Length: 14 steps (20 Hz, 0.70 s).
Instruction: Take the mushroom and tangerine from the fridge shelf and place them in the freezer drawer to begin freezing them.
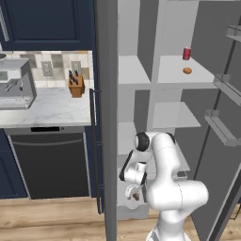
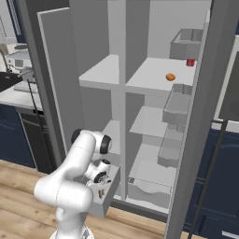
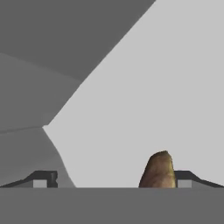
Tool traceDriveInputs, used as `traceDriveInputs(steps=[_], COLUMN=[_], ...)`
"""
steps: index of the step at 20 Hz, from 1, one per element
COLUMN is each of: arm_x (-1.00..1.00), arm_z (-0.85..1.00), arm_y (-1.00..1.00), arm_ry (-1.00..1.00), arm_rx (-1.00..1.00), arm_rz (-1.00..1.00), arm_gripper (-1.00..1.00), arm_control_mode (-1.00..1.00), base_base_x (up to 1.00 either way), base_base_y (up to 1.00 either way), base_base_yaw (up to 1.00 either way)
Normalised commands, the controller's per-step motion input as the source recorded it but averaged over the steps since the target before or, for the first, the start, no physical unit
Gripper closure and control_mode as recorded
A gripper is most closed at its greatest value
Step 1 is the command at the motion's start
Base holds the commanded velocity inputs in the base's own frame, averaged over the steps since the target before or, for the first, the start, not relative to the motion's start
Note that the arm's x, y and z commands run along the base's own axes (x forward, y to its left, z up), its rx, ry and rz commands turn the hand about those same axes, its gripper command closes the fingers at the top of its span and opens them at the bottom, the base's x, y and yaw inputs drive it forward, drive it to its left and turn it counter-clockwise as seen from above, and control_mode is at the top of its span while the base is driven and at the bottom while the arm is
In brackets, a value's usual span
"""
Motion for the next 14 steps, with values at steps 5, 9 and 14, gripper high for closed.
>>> traceDriveInputs(steps=[5, 9, 14], arm_x=[0.0, 0.0, 0.0], arm_z=[-0.13, -0.04, -0.01], arm_y=[-0.12, -0.2, -0.3], arm_ry=[0.0, 0.0, 0.0], arm_rx=[-0.06, -0.04, -0.02], arm_rz=[-0.11, -0.12, -0.11], arm_gripper=[-1.0, -1.0, -1.0], arm_control_mode=[-1.0, -1.0, -1.0], base_base_x=[0.0, 0.0, 0.0], base_base_y=[0.0, 0.0, 0.0], base_base_yaw=[0.0, 0.0, 0.0])
